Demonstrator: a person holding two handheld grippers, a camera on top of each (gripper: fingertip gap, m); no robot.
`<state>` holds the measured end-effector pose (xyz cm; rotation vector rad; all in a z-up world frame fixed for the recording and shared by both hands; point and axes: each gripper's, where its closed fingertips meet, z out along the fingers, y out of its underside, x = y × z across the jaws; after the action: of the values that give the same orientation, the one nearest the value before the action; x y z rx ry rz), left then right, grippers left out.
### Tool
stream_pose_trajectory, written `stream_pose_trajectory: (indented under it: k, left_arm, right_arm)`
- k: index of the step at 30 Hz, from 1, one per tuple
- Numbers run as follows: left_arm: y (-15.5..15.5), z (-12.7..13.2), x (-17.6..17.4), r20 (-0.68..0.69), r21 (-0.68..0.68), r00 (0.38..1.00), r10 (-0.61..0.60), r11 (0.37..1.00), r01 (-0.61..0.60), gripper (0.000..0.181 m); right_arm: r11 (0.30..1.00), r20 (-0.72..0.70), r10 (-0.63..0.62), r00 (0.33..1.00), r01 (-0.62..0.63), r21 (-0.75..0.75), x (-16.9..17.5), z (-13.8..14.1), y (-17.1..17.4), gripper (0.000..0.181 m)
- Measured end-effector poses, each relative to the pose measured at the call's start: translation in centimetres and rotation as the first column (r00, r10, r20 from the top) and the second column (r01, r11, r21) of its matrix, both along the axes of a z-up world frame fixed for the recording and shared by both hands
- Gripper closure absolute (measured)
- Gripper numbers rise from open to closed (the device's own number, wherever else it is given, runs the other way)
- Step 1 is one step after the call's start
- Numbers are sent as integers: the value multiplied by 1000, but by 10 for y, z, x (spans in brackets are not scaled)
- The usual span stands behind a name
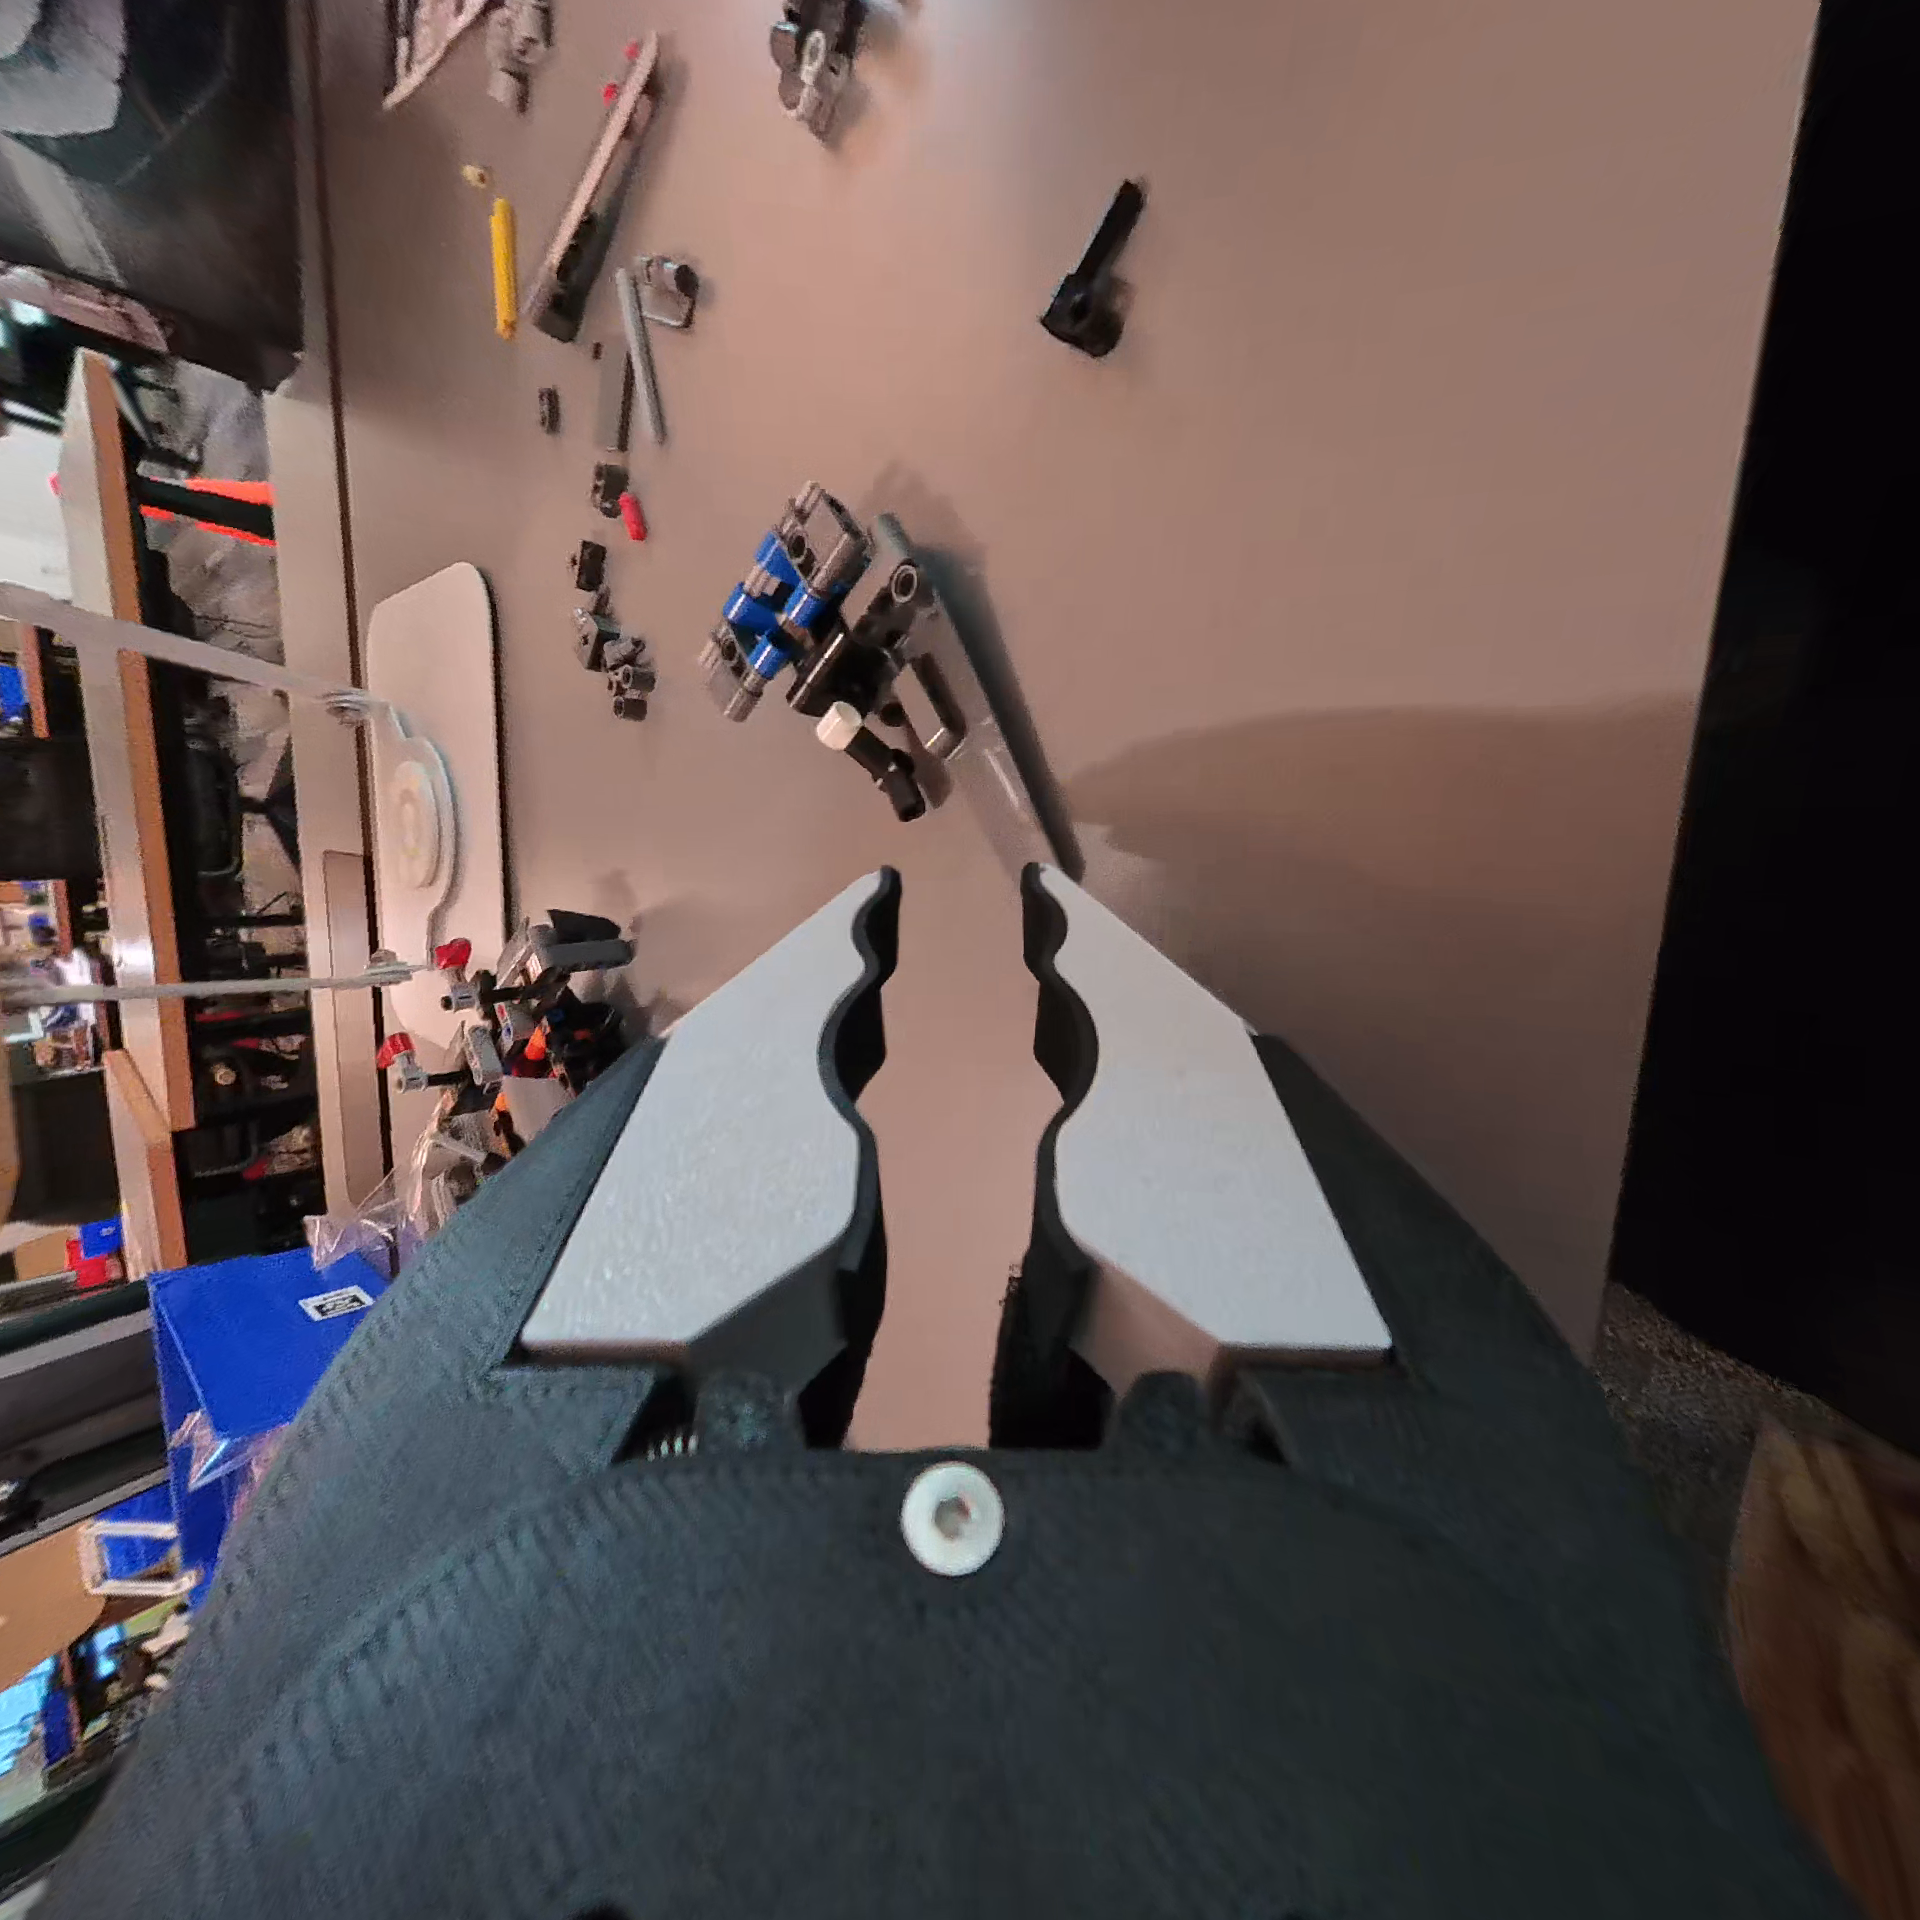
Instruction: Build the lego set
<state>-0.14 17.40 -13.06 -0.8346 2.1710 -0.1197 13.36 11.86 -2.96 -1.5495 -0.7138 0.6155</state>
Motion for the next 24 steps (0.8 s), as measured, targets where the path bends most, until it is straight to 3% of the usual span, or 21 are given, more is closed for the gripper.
stream_pose_trajectory:
  k: [10, 15, 19, 24]
  left_arm:
    - [-10, -7, 4, 8, -33, 1000, 4, 999, -3, 147]
    - [-5, -17, 6, -7, -3, 1000, 26, 1000, -26, 162]
    - [-2, -23, 11, 0, 13, 999, 36, 999, -36, 179]
    - [-2, -21, 14, 26, -14, 998, 56, 998, -56, 181]
  right_arm:
    - [990, 170, 115, 979, -98, -102, -28, -34, -8, 147]
    - [978, 302, 150, 942, -97, -184, -38, -66, -8, 150]
    - [980, 306, 141, 942, -90, -175, -37, -64, -7, 150]
    - [984, 301, 127, 945, -82, -156, -35, -60, -7, 150]
